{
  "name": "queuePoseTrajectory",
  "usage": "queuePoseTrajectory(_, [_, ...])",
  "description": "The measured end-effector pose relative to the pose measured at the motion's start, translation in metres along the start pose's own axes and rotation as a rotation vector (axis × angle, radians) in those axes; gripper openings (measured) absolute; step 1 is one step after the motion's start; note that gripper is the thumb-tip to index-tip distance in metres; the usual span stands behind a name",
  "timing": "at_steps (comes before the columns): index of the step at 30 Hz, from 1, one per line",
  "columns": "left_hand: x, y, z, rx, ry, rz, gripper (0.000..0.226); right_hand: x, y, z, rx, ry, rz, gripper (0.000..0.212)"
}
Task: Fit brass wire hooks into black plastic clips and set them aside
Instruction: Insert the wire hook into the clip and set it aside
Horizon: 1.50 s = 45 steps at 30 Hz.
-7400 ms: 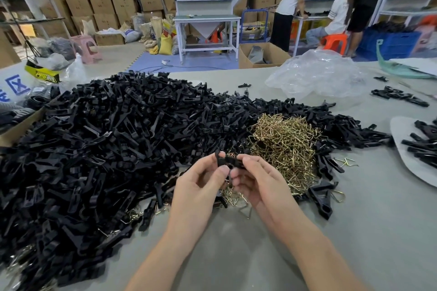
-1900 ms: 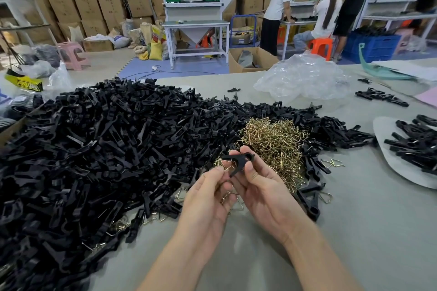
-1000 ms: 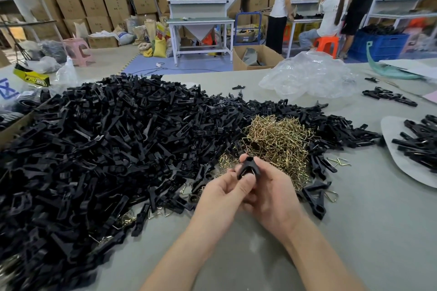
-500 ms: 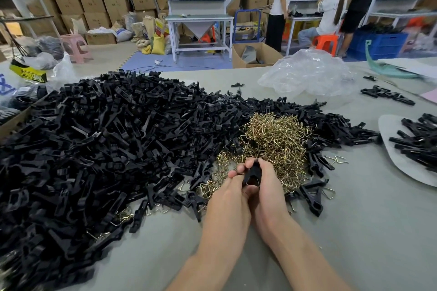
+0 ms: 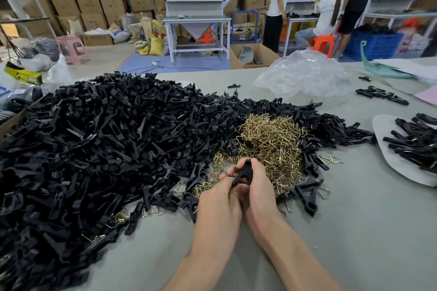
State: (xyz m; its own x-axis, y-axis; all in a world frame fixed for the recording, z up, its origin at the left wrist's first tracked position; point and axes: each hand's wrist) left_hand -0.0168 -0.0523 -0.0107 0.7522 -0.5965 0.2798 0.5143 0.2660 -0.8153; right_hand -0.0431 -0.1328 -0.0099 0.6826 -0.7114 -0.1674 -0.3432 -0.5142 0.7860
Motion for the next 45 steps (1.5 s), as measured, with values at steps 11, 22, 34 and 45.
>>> queuePoseTrajectory(11, [0.002, 0.002, -0.001, -0.050, 0.009, 0.016, 0.018, 0.002, -0.007, 0.004, -0.059, -0.016, -0.008, 0.033])
queuePoseTrajectory(22, [0.000, -0.019, -0.006, -0.246, 0.065, -0.054, 0.030, -0.009, 0.028, 0.018, 0.065, 0.097, 0.027, 0.040])
queuePoseTrajectory(34, [0.019, -0.123, -0.114, -0.122, 0.288, -0.196, 0.035, -0.028, 0.137, 0.121, 0.024, -0.243, 0.395, 0.027])
queuePoseTrajectory(45, [0.058, -0.239, -0.238, -0.132, 0.530, -0.206, 0.075, -0.039, 0.194, 0.188, -0.036, -0.542, 0.417, 0.041])
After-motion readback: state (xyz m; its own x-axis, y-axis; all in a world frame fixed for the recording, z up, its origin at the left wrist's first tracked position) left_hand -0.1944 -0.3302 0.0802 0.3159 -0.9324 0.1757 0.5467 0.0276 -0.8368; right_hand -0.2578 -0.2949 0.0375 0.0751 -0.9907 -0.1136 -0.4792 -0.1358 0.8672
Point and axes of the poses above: each hand's wrist, its own x-axis towards the middle knuckle, its own z-axis out of the back of the hand, y = z × x, and after that the axes turned 1 degree about -x, right-handed
